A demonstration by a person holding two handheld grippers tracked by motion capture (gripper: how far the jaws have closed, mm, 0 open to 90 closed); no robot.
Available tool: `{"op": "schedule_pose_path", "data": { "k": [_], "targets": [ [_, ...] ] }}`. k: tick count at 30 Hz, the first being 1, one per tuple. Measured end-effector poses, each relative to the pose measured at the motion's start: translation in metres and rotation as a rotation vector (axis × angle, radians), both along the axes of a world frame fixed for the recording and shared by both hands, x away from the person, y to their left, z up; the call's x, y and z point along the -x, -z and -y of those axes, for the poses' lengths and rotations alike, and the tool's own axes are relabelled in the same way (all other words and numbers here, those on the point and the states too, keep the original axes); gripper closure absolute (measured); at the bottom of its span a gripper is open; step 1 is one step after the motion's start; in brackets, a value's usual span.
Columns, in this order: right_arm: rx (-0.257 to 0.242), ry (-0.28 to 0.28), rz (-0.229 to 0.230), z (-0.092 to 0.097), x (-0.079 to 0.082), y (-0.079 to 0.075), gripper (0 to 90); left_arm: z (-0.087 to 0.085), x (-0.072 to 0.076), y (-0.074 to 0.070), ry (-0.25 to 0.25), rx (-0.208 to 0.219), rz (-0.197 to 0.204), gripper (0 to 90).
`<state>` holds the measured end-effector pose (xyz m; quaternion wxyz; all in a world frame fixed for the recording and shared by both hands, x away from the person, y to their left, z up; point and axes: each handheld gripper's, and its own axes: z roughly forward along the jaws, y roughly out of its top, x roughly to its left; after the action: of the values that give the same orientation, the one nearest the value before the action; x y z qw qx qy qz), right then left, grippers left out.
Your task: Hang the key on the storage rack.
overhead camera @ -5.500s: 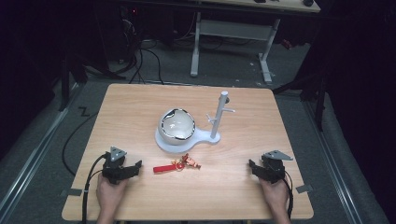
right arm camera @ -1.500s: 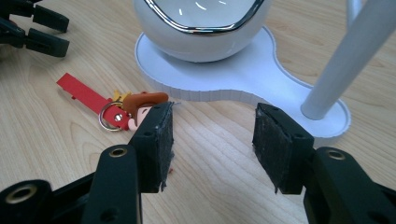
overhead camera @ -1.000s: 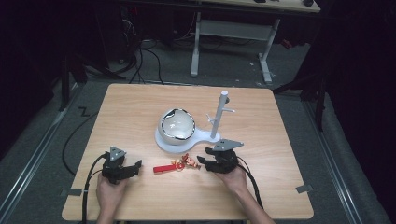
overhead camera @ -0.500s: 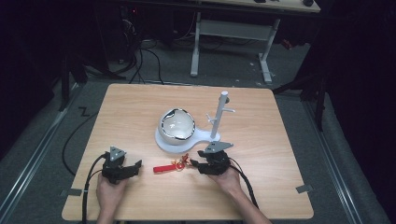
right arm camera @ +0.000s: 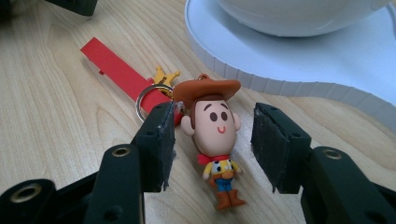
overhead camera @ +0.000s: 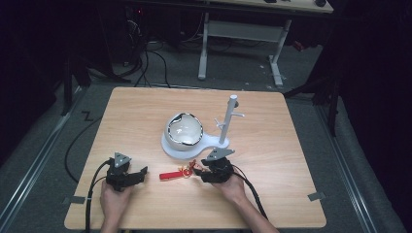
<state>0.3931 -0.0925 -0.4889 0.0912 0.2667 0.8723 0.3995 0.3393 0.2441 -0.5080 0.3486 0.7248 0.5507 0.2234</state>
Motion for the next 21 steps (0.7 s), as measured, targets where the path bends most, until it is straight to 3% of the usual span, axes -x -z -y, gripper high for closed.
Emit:
{"op": "schedule_pose_path", "data": {
  "k": [12, 21],
  "targets": [
    [0.062, -0.01, -0.001, -0.0083, -0.0014, 0.0099, 53.7, -0.0002, 0.0, 0.0, 0.0, 0.001, 0.0, 23.9],
    [0.097, -0.013, 0.045, -0.0105, 0.0025, 0.0086, 61.5, -0.0001, 0.0, 0.0, 0.0, 0.001, 0.0, 23.8]
  ]
}}
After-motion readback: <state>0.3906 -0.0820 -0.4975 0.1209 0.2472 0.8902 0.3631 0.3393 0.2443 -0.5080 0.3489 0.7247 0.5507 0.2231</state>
